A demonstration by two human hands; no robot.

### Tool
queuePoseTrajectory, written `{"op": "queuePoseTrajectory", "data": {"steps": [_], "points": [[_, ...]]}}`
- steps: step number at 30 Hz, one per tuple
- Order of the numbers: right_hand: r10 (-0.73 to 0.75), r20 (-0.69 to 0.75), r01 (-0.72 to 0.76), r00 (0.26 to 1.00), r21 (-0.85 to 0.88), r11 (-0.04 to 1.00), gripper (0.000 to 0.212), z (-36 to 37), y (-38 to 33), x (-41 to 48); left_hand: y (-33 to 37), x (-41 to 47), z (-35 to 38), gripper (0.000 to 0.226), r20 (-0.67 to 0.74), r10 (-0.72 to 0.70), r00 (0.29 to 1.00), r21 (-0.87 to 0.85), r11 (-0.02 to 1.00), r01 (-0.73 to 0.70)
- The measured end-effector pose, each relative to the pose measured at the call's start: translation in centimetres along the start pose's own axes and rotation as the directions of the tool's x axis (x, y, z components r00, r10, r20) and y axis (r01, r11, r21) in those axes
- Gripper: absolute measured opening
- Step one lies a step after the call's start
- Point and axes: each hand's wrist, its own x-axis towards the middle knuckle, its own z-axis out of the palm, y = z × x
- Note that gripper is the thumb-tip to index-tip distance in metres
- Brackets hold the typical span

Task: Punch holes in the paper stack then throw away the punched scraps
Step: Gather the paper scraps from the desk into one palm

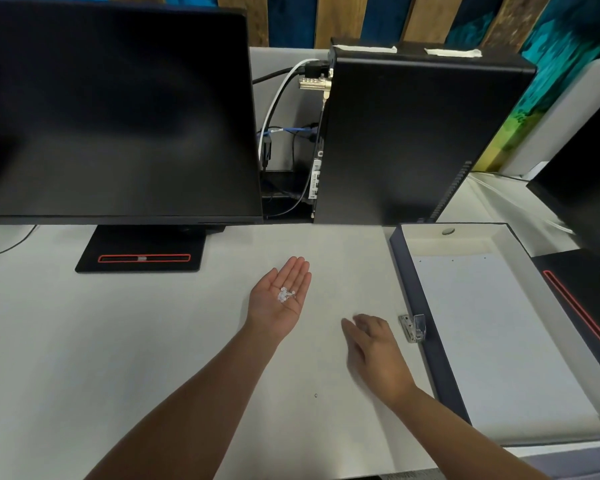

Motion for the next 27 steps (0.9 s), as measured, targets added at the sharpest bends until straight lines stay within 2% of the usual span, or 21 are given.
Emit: {"op": "queuePoseTrajectory", "data": {"steps": [8,11,18,20,22,24,25,26,27], "points": [[-0.054,0.065,0.060,0.996,-0.089,0.994,0.006,-0.9,-0.7,1.3,-0.4,-0.1,-0.2,0.036,-0.006,0.000,1.000,-0.002,1.000,0.000],[-0.020,0.096,0.028,0.995,-0.076,0.997,0.014,-0.7,-0.8,1.4,-0.5,-0.1,-0.5,0.036,-0.005,-0.001,1.000,-0.007,1.000,0.001],[0.121,0.220,-0.103,0.968,-0.090,0.991,0.018,-0.9,-1.5,3.5,-0.5,0.1,-0.7,0.036,-0.004,-0.001,1.000,-0.016,1.000,0.001],[0.090,0.192,-0.061,0.977,-0.151,0.987,0.010,-0.9,-1.7,3.8,-0.7,0.2,-0.6,0.036,-0.011,-0.002,1.000,-0.010,1.000,0.002],[0.076,0.256,-0.014,0.964,-0.236,0.972,0.032,-0.9,-2.3,3.7,-0.8,0.2,-0.7,0.036,-0.017,-0.008,1.000,-0.007,1.000,0.008],[0.086,0.291,0.010,0.953,-0.312,0.950,0.036,-0.9,-2.3,3.8,-1.0,0.2,-0.7,0.037,-0.019,-0.016,1.000,-0.007,1.000,0.016],[0.079,0.339,0.029,0.938,-0.301,0.953,0.029,-1.1,-2.4,4.0,-1.0,0.2,-0.8,0.037,-0.022,-0.018,1.000,-0.005,1.000,0.018],[0.094,0.381,-0.011,0.920,-0.213,0.977,0.017,-1.4,-2.3,4.5,-1.1,0.2,-0.8,0.037,-0.023,-0.019,1.000,-0.003,1.000,0.019],[0.109,0.338,-0.070,0.935,-0.125,0.990,0.009,-1.3,-1.8,5.2,-1.0,0.2,-0.8,0.037,-0.025,-0.018,1.000,0.000,1.000,0.018]]}}
